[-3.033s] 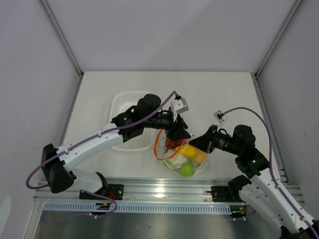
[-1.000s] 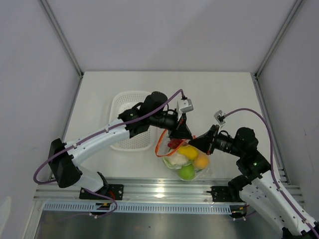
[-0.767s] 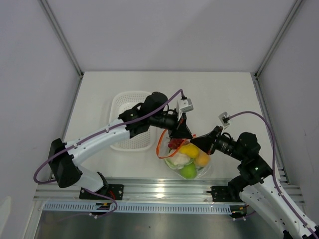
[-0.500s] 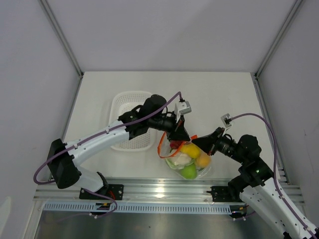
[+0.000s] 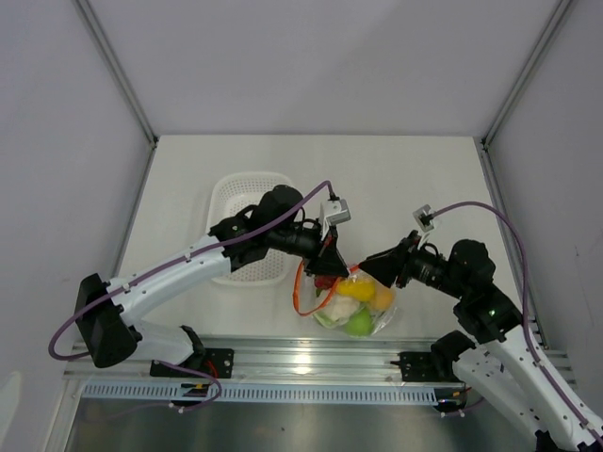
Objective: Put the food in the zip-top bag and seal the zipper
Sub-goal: Zip the zipper food storage bag at the center of the board.
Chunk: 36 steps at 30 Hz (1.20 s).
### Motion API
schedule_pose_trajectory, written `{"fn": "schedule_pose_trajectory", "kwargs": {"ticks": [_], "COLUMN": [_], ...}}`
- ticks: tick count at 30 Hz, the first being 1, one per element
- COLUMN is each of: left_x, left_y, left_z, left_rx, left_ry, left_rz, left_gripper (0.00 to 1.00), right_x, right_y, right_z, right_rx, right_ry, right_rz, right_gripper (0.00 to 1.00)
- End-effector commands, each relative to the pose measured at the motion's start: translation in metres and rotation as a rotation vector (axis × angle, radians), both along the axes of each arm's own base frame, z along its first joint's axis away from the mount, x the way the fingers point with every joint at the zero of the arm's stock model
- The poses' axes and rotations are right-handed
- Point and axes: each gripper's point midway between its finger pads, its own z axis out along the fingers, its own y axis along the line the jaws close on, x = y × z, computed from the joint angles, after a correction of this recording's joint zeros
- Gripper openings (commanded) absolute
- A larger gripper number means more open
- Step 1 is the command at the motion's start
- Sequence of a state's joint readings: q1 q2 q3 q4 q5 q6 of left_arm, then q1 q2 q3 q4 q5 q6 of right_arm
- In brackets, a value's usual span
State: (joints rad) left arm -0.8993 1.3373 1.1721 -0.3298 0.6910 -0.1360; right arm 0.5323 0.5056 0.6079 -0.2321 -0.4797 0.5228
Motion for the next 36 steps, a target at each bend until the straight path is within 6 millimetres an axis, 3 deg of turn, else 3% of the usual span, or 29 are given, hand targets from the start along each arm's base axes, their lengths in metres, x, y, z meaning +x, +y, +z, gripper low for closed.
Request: {"fn": "schedule_pose_trajectory", "kwargs": {"ticks": [1,2,4,5,6,8,9,10,12,15,22,27,34,36], "left_x": [-0.014,-0.013,-0.011,-0.012,-0.013,-0.013,-0.015,-0.015,-0.017,-0.019,-0.024,-0.026,-0.028,-0.029], "left_y": [0.005,0.003,0.002,0.0,-0.001,-0.003,-0.003,-0.003,-0.004,-0.003,0.002,0.002,0.004,0.005], "left_z": [0.028,0.027,0.028,0.025,0.025,0.024,0.024,0.023,0.021,0.02,0.02,0.02,0.023,0.025], "left_rx": [-0.048,-0.043,-0.04,-0.033,-0.035,-0.04,-0.049,-0.049,-0.046,-0.044,-0.05,-0.059,-0.065,-0.069], "left_ry": [0.018,0.017,0.018,0.03,0.033,0.042,0.043,0.045,0.052,0.054,0.05,0.059,0.055,0.053], "left_rz": [-0.056,-0.06,-0.064,-0.074,-0.082,-0.094,-0.107,-0.109,-0.122,-0.135,-0.152,-0.163,-0.164,-0.164], "left_gripper": [0.0,0.01,0.01,0.0,0.01,0.0,0.01,0.0,0.01,0.01,0.01,0.01,0.01,0.01], "right_x": [-0.003,-0.002,0.0,0.002,0.002,0.001,-0.002,-0.006,-0.011,-0.03,-0.053,-0.05,-0.036,-0.037], "right_y": [0.003,0.002,0.001,0.003,0.004,0.005,0.006,0.008,0.01,0.015,0.018,0.022,0.024,0.024], "right_z": [0.028,0.03,0.037,0.026,0.041,0.041,0.03,0.038,0.035,0.037,0.019,0.005,0.007,0.007], "right_rx": [-0.091,-0.113,-0.18,-0.228,-0.237,-0.3,-0.342,-0.347,-0.357,-0.32,-0.324,-0.348,-0.351,-0.353], "right_ry": [-0.093,-0.09,-0.088,-0.032,-0.053,-0.064,-0.006,-0.047,-0.031,-0.002,0.044,0.041,0.024,0.031], "right_rz": [0.083,0.088,0.106,0.13,0.142,0.206,0.248,0.298,0.355,0.45,0.543,0.539,0.473,0.482], "right_gripper": [0.5,0.67,0.75,0.77,0.77,0.76,0.73,0.7,0.59,0.51,0.48,0.45,0.44,0.4]}}
